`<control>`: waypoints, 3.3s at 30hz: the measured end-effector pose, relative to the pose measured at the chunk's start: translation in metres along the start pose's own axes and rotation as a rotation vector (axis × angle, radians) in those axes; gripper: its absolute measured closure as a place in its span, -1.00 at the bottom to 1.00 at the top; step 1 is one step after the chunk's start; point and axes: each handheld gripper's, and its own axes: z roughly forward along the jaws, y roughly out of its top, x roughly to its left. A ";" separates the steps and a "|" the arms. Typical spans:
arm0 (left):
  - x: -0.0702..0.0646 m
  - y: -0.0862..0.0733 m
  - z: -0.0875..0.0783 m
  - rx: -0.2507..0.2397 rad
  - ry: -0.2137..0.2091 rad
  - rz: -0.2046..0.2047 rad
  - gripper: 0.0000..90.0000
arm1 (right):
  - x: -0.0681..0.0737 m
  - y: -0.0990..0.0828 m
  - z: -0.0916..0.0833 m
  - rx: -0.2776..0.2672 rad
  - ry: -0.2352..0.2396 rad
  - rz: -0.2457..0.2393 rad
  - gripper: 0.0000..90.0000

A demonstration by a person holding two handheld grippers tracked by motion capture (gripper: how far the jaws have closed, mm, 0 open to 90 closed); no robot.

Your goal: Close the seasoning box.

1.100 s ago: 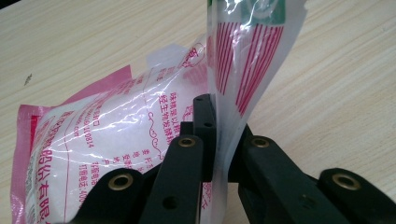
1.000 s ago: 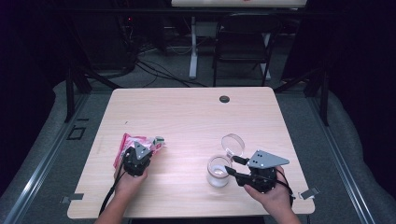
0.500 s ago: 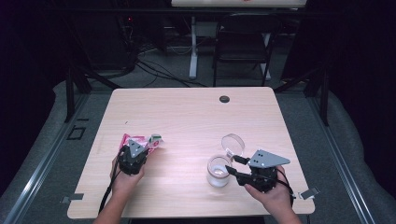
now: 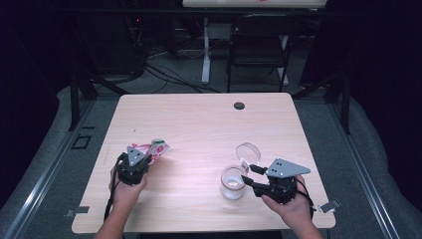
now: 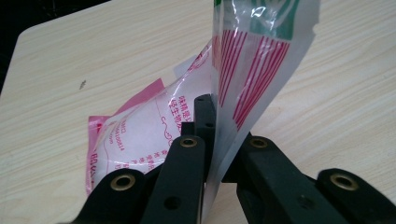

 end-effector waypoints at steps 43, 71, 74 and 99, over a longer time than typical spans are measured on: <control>0.051 0.041 -0.045 -0.065 0.074 -0.024 1.00 | -0.013 0.003 -0.015 -0.037 -0.038 0.021 0.20; 0.035 0.061 -0.059 -0.092 -0.003 0.012 1.00 | -0.011 0.006 -0.015 -0.052 -0.055 -0.003 0.20; 0.030 0.064 -0.058 -0.094 -0.021 0.020 1.00 | -0.011 0.007 -0.015 -0.044 -0.050 0.002 0.20; -0.037 0.095 -0.040 -0.123 -0.187 0.132 1.00 | -0.009 0.011 -0.007 -0.021 -0.008 0.017 0.26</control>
